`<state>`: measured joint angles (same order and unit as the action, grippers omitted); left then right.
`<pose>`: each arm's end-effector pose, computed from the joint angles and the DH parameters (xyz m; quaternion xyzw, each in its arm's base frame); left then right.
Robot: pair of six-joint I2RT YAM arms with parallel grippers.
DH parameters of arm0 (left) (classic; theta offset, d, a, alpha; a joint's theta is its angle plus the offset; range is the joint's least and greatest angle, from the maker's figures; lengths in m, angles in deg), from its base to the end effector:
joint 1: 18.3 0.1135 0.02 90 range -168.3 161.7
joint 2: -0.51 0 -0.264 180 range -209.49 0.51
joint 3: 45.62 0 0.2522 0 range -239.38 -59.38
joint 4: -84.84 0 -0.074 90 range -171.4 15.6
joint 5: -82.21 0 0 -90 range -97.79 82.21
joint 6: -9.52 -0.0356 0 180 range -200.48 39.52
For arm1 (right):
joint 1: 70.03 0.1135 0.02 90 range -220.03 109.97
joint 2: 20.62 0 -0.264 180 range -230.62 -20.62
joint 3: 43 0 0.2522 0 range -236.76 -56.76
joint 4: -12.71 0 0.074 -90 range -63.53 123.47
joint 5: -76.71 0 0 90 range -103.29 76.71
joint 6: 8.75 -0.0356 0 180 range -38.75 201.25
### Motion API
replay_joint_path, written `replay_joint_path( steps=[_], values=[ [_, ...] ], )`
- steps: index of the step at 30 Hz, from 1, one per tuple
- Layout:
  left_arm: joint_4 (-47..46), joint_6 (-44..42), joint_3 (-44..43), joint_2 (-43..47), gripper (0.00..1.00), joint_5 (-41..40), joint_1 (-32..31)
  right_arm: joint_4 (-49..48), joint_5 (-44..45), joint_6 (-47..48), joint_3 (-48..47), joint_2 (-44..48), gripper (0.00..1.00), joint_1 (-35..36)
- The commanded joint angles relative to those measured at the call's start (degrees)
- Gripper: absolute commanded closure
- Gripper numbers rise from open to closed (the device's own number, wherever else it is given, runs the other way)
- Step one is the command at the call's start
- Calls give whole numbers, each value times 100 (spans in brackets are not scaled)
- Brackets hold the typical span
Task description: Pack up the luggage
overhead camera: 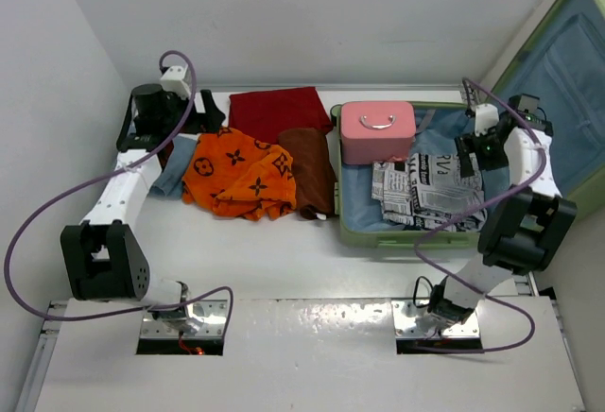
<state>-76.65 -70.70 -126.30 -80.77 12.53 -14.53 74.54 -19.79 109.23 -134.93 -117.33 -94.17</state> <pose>0.3337 0.0096 0.3367 0.0070 0.8084 -0.1734 0.5625 0.3170 -0.1377 0.2543 -0.0442 0.9767 -0.0390 0.2062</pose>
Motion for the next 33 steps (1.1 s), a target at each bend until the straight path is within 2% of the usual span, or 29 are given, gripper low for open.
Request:
replay_joint_path(
  steps=[1,5,8,10,11,12,13,14,16,19,23,26,33],
  values=[
    [377,-311,108,208,3,-388,-105,-36,-709,-337,-383,940,17,469],
    [219,129,424,411,2,-458,114,-157,-1404,-1294,-611,1259,14,1472],
    [219,244,486,490,2,-529,185,-971,-1582,-2068,-603,1234,9,2701],
    [341,384,486,490,2,-617,334,-1212,-1617,-2727,-638,953,7,3666],
    [342,384,486,490,2,-677,387,-1448,-1617,-3016,-708,465,7,4010],
    [342,445,486,490,2,-678,388,-1598,-1687,-3784,-847,251,7,4170],
    [342,446,486,542,2,-678,475,-1652,-1827,-4009,-1066,40,6,4503],
    [342,446,486,543,2,-678,554,-1896,-2028,-4569,-1138,-632,3,4575],
    [404,507,416,603,2,-617,616,-2221,-2406,-5316,-1462,-1024,0,4681],
    [404,559,416,718,2,-617,678,-2512,-2260,-5978,-1796,-1937,0,5111],
    [456,560,468,841,2,-617,862,-2593,-1654,-6446,-2481,-2668,0,5542],
    [456,560,522,841,2,-617,967,-2575,-1547,-6560,-2965,-3169,0,5867],
    [456,560,574,894,2,-441,1073,-2716,-1494,-6745,-3283,-3847,0,6307]
  ],
)
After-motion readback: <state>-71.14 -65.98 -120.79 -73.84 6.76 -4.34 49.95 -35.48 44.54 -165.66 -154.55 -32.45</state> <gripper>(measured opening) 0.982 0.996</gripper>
